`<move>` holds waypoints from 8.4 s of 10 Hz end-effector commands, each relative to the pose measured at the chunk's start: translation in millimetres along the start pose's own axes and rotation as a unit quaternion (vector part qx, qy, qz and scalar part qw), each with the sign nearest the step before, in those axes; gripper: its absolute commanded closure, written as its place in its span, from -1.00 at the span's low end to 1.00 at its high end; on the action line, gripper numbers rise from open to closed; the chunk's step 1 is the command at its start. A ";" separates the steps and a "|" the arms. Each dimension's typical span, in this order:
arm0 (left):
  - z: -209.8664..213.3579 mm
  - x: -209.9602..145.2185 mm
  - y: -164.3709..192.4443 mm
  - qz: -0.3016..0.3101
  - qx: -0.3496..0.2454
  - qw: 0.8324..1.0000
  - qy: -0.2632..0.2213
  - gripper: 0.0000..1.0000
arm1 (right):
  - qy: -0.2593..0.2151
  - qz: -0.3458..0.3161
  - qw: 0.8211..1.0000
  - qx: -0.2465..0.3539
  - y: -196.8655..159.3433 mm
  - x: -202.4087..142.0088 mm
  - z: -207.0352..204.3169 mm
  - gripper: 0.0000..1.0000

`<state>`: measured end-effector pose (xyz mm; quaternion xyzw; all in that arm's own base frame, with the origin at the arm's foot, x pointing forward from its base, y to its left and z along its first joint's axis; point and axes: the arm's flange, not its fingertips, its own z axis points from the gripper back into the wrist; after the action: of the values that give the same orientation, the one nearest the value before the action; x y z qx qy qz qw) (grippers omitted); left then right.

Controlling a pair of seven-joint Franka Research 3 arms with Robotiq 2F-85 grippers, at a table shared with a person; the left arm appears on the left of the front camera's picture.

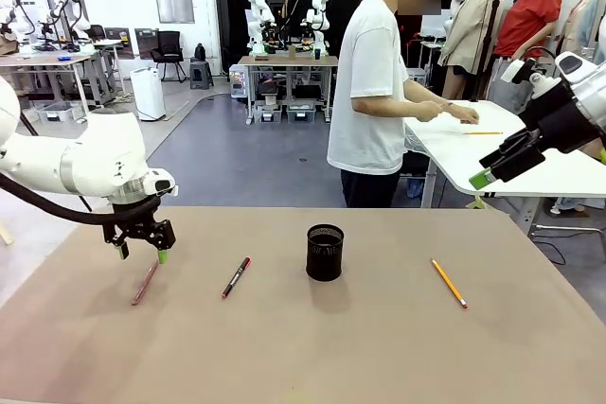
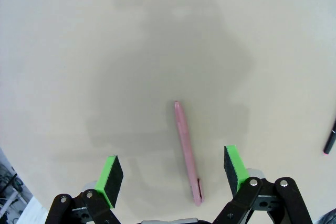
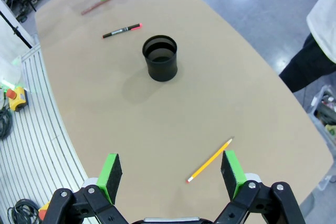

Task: Place the pens into the pen holder.
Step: Pick up a writing instrument from the table and place it into the Pen holder.

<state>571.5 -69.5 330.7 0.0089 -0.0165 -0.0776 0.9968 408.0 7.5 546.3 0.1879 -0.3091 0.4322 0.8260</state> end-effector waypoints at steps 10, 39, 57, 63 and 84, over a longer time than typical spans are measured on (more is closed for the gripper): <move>-27.0 1.3 -7.1 0.039 0.028 0.999 0.004 1.00 | -0.006 0.003 1.000 0.003 -1.1 0.7 0.1 -1.00; 160.2 -60.7 -80.7 -0.333 -0.204 0.824 -0.410 1.00 | -0.006 0.003 1.000 0.003 -1.1 0.7 0.1 -1.00; 167.6 -10.6 -144.0 -0.454 -0.266 0.630 -0.571 1.00 | -0.006 0.003 1.000 0.003 -1.1 0.7 0.1 -1.00; 188.0 -85.0 -71.7 -0.449 -0.234 0.653 -0.563 1.00 | -0.006 0.003 1.000 0.003 -1.1 0.7 0.1 -1.00; 189.5 -94.4 -35.3 -0.426 -0.198 0.672 -0.572 1.00 | -0.006 0.003 1.000 0.003 -1.1 0.7 0.1 -1.00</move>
<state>466.3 -93.2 515.3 -0.2283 -0.5603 -0.4847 0.6317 407.9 7.5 546.1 0.1874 -0.3084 0.4321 0.8264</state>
